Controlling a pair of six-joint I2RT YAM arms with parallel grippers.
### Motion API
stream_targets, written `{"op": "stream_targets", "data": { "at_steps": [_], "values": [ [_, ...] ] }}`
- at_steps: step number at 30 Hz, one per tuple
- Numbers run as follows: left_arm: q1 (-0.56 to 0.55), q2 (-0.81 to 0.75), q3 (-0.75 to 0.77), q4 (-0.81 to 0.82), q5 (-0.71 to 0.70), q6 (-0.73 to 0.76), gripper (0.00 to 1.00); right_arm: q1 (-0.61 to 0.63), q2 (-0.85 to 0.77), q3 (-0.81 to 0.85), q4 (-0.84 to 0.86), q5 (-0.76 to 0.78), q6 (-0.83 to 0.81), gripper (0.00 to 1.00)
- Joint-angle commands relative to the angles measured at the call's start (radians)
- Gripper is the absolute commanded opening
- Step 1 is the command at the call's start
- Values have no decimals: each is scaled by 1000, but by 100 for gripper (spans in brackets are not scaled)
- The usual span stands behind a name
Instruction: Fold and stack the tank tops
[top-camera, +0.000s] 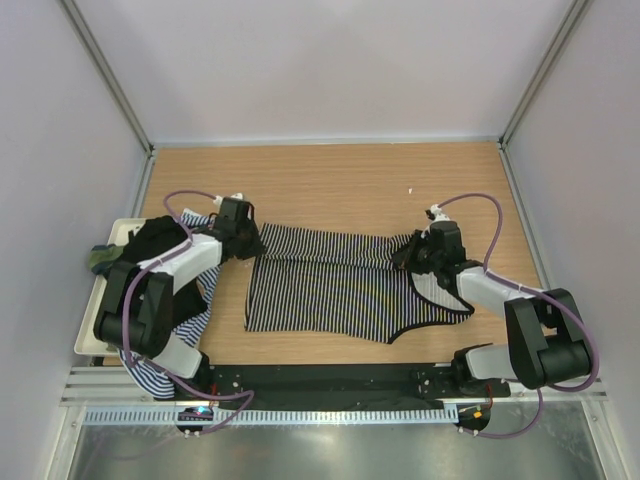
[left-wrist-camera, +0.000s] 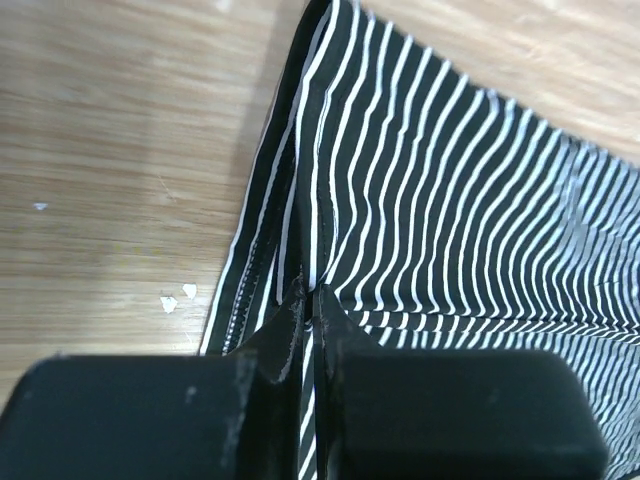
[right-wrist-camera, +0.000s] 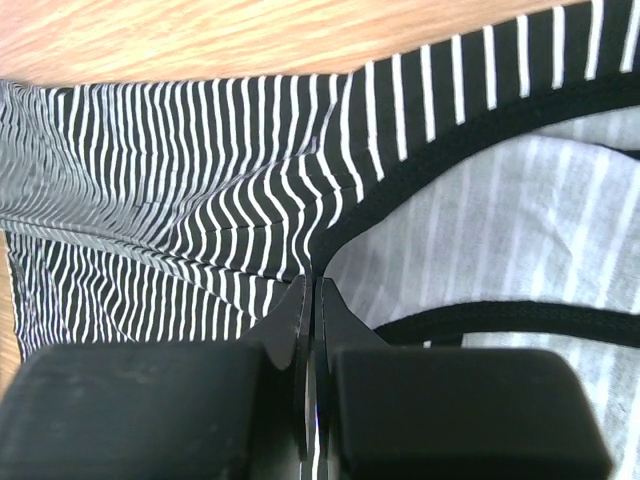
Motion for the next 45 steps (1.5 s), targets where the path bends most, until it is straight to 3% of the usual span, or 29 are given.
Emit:
{"op": "stream_targets", "data": {
  "at_steps": [1, 10, 14, 19, 23, 24, 31, 33, 37, 40, 45],
  "values": [
    [1, -50, 28, 3, -49, 2, 0, 3, -9, 76, 0, 46, 13, 1],
    [51, 16, 321, -127, -12, -72, 0, -31, 86, 424, -192, 84, 11, 1],
    [91, 39, 545, -222, 32, -89, 0, -55, 120, 629, -276, 29, 6, 1],
    [98, -83, 729, -354, 12, -60, 0, -55, 25, 824, -376, -29, -12, 1],
    [91, -319, 707, -380, 0, -29, 0, -54, -189, 851, -419, -78, -35, 1],
    [82, -429, 669, -368, 0, -18, 0, -54, -271, 831, -424, -88, -35, 1],
    [68, -798, 535, -348, 23, -27, 0, -54, -593, 702, -455, -166, -50, 1],
    [70, -838, 529, -350, 23, -26, 0, -52, -678, 674, -459, -170, -56, 1],
    [70, -868, 510, -310, 9, -35, 0, -52, -700, 674, -490, -154, -81, 1],
    [68, -815, 513, -301, 37, -60, 0, -54, -651, 691, -502, -148, -93, 1],
    [70, -669, 496, -265, 0, -118, 0, -54, -471, 758, -566, -2, -92, 1]
  ]
}}
